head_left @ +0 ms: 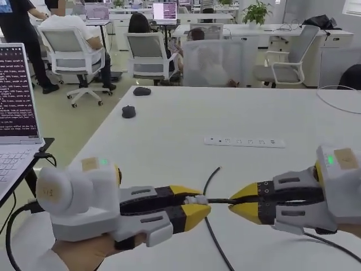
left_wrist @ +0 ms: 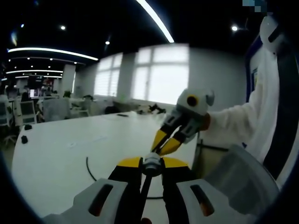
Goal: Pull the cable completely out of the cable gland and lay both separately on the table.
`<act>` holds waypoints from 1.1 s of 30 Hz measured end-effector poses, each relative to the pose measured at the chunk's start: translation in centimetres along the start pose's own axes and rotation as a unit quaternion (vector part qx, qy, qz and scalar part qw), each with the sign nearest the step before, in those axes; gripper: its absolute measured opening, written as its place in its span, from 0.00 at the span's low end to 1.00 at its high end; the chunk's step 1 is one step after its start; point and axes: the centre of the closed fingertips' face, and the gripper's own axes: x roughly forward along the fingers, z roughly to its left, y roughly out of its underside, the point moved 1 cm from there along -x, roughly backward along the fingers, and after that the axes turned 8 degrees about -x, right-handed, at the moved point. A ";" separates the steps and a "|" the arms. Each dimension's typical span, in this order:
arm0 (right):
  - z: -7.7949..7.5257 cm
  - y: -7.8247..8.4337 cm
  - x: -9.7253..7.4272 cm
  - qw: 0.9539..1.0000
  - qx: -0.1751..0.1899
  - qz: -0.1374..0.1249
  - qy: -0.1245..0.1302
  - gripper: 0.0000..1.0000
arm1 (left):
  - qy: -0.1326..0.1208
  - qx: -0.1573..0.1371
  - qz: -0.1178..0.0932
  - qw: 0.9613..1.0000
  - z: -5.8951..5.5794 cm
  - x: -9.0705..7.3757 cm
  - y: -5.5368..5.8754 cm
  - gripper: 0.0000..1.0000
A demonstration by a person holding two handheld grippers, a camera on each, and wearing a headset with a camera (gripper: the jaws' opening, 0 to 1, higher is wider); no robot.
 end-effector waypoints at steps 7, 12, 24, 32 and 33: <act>-0.3 1.7 -1.0 1.000 0.019 0.011 0.013 0.04 | -0.011 -0.001 0.004 1.000 0.7 -0.5 0.1 0.16; -0.4 2.7 -1.6 0.999 0.031 0.019 0.023 0.04 | -0.016 -0.003 0.004 1.000 0.9 -0.7 0.1 0.16; 0.1 3.2 -2.1 0.999 0.037 0.025 0.023 0.04 | -0.006 0.001 0.006 1.000 0.4 -0.2 0.0 0.16; 0.2 3.5 -1.8 0.999 0.032 0.038 0.020 0.06 | 0.005 -0.001 0.005 1.000 -0.1 -0.1 -0.1 0.16; 0.1 3.4 -1.7 0.999 0.032 0.037 0.021 0.08 | 0.005 -0.001 0.004 1.000 -0.2 -0.1 -0.2 0.16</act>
